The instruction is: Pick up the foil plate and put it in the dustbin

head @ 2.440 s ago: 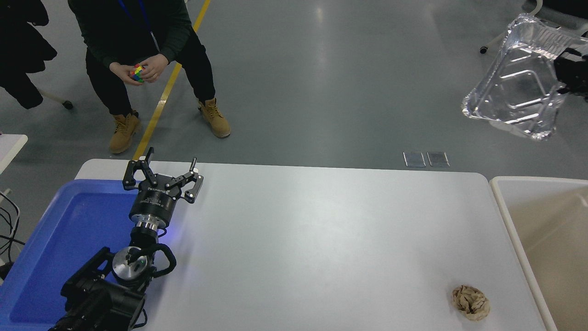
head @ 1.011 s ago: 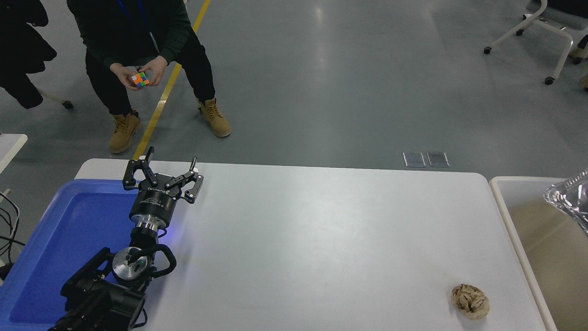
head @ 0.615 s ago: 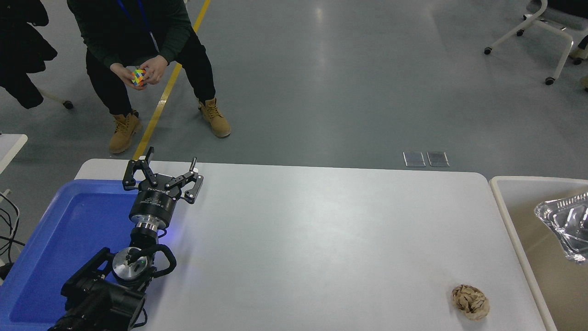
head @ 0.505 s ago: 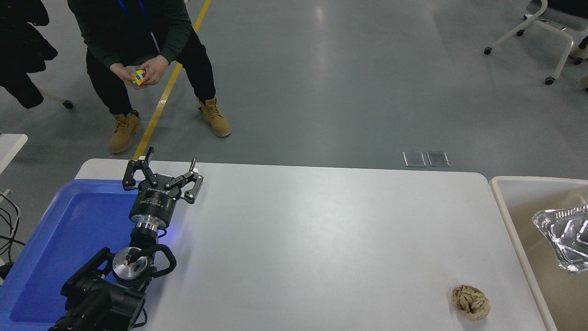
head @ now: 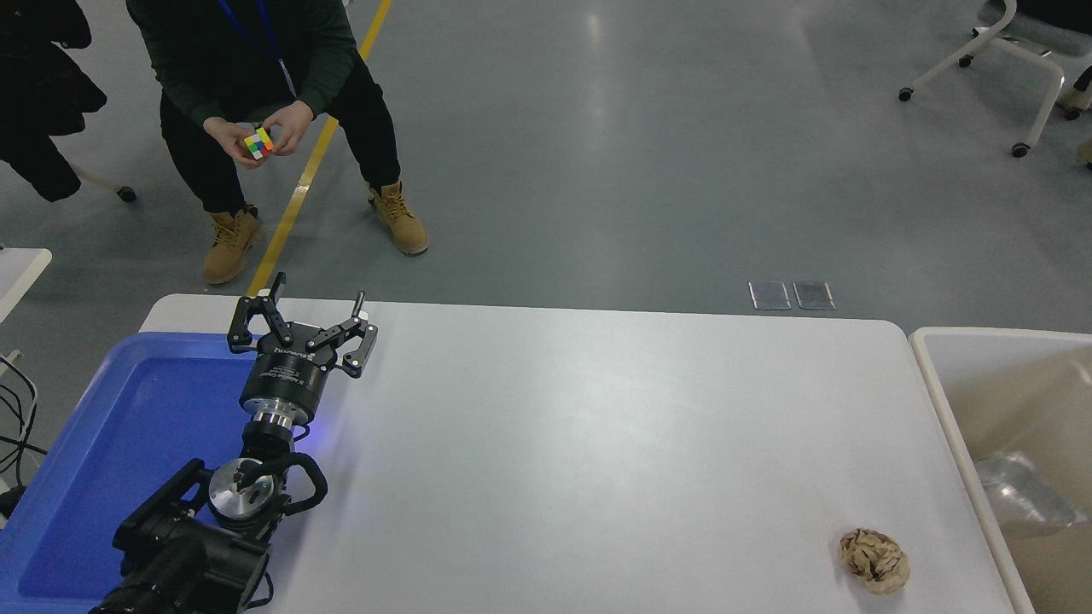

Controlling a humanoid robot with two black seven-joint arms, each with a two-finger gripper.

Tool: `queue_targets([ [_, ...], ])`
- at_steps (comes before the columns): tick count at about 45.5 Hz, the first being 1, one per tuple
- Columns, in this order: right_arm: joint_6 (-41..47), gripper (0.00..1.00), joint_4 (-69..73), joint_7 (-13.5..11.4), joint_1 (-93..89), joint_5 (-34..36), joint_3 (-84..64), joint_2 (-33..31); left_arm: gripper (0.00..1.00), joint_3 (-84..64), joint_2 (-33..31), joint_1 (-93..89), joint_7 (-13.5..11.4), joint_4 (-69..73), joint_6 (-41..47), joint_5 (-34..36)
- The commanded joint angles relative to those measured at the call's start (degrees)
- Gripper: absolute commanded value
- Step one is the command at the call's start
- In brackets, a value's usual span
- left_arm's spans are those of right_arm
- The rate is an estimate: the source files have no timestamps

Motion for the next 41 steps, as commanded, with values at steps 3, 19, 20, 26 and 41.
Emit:
queue_targets([
  [3,2.02,1.00,0.79,-0.09,4.60,0.23,-0.75,-2.49,0.99,0.00,0.00,0.00,0.00,0.00,-0.01,0.03],
  [19,9.23,1.00,21.85,0.00,16.28,-0.65,-5.67,-15.40,0.99,0.00,0.00,0.00,0.00,0.00,-0.01,-0.06],
  [20,9.14,1.00,24.58,0.00,17.34,-0.65,-6.10,-16.98,0.99,0.00,0.00,0.00,0.00,0.00,-0.01,-0.06],
  [26,7.91,1.00,37.07,0.00,24.10,-1.52,-7.34,-20.95,0.99,0.00,0.00,0.00,0.00,0.00,-0.01,0.03],
  [41,8.35,1.00,56.94,0.26,50.02,-3.20,-24.46,-26.22,0.99,0.00,0.00,0.00,0.00,0.00,-0.10,0.03],
])
